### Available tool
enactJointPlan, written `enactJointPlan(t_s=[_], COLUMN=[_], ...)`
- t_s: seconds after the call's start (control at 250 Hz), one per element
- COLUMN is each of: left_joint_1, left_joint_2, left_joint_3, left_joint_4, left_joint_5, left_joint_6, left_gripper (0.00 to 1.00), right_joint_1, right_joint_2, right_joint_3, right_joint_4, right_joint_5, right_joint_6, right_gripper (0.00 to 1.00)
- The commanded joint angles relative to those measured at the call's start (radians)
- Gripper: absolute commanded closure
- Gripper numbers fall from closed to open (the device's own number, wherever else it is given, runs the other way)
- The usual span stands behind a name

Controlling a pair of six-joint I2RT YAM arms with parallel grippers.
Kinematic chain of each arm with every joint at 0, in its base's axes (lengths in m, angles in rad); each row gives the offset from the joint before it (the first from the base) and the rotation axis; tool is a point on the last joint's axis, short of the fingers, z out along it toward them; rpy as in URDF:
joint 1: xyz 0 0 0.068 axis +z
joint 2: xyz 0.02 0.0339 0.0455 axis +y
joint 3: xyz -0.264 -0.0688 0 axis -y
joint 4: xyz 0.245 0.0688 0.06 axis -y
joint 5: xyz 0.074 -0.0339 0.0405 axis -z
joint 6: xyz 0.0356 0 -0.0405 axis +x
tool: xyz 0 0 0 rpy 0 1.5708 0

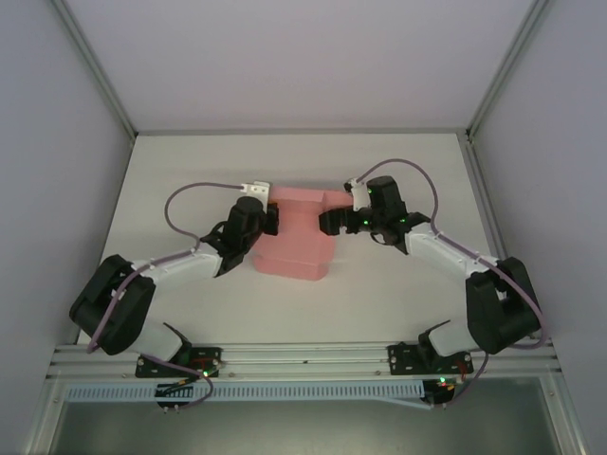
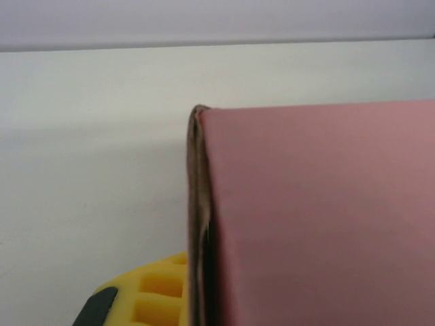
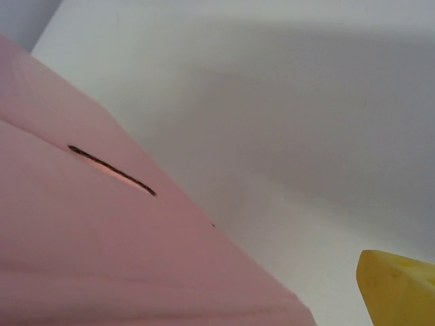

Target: Assemble paper box

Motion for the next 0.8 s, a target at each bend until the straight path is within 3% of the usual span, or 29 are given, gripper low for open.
enactJointPlan(t_s=[0.0,0.092,0.315,0.499,0.675,0.799], left_joint_1=[0.006,0.012,0.031,0.032,0.033,0.033], left_joint_2=[-0.037,-0.049,-0.06,-0.09,-0.104,-0.097], left_joint_3=[0.012,0.005,0.017,0.023,0.021,0.013], left_joint_4=[0.022,0.018,-0.018,-0.035,-0.039,-0.029], left_joint_5=[0.012,-0.019,-0.052,-0.05,-0.008,0.015], left_joint_6=[-0.041,-0.068,-0.107,-0.118,-0.097,-0.08], left_gripper=[1.0,1.0,1.0,1.0,1.0,1.0], right_joint_1=[0.0,0.001,0.002,0.0,-0.001,-0.002], right_joint_2=[-0.054,-0.128,-0.351,-0.472,-0.402,-0.269], right_joint_3=[-0.06,-0.094,-0.178,-0.289,-0.296,-0.178], right_joint_4=[0.253,0.232,-0.002,-0.051,0.059,0.065], right_joint_5=[0.076,0.084,0.19,0.345,0.334,0.379], right_joint_6=[0.085,0.076,0.059,0.091,0.073,0.041], right_gripper=[0.0,0.0,0.0,0.0,0.0,0.0])
